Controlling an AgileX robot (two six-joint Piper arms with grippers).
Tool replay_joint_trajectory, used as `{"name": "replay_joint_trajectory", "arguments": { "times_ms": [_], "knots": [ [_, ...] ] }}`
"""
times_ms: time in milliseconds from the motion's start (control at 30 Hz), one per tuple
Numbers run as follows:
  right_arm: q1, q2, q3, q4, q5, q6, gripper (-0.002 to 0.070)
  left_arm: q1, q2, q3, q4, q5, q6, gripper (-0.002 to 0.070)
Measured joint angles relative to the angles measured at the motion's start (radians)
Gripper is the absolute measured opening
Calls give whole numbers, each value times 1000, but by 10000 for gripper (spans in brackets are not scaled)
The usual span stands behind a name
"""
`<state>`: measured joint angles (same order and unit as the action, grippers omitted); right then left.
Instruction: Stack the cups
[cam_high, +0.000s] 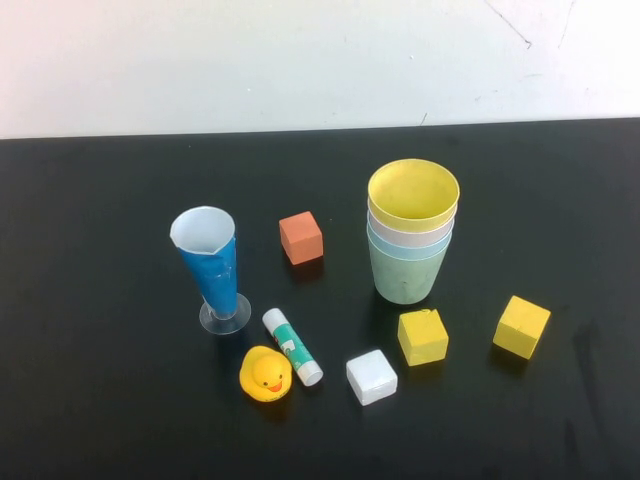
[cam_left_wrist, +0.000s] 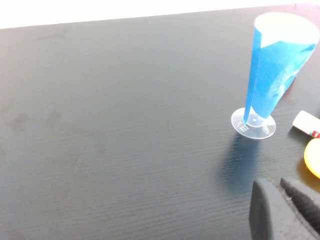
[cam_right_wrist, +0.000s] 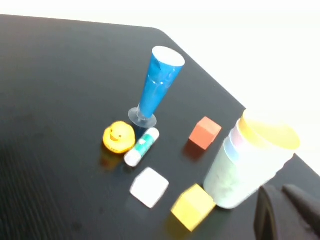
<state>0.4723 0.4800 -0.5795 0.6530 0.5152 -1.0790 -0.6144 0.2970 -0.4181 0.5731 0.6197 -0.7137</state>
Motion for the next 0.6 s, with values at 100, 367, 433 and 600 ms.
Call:
{"name": "replay_joint_trajectory", "arguments": {
  "times_ms": [100, 367, 433, 600],
  "knots": [
    [0, 0, 6, -87, -6, 22, -1, 0, -1, 0, 0, 0, 0, 0],
    [0, 0, 78, -311, -97, 288, -1, 0, -2, 0, 0, 0, 0, 0],
    [-9, -9, 148, -340, -165, 368, -1, 0, -2, 0, 0, 0, 0, 0],
    [-125, -109, 291, -459, -232, 609, -1, 0, -2, 0, 0, 0, -3, 0]
  ]
}}
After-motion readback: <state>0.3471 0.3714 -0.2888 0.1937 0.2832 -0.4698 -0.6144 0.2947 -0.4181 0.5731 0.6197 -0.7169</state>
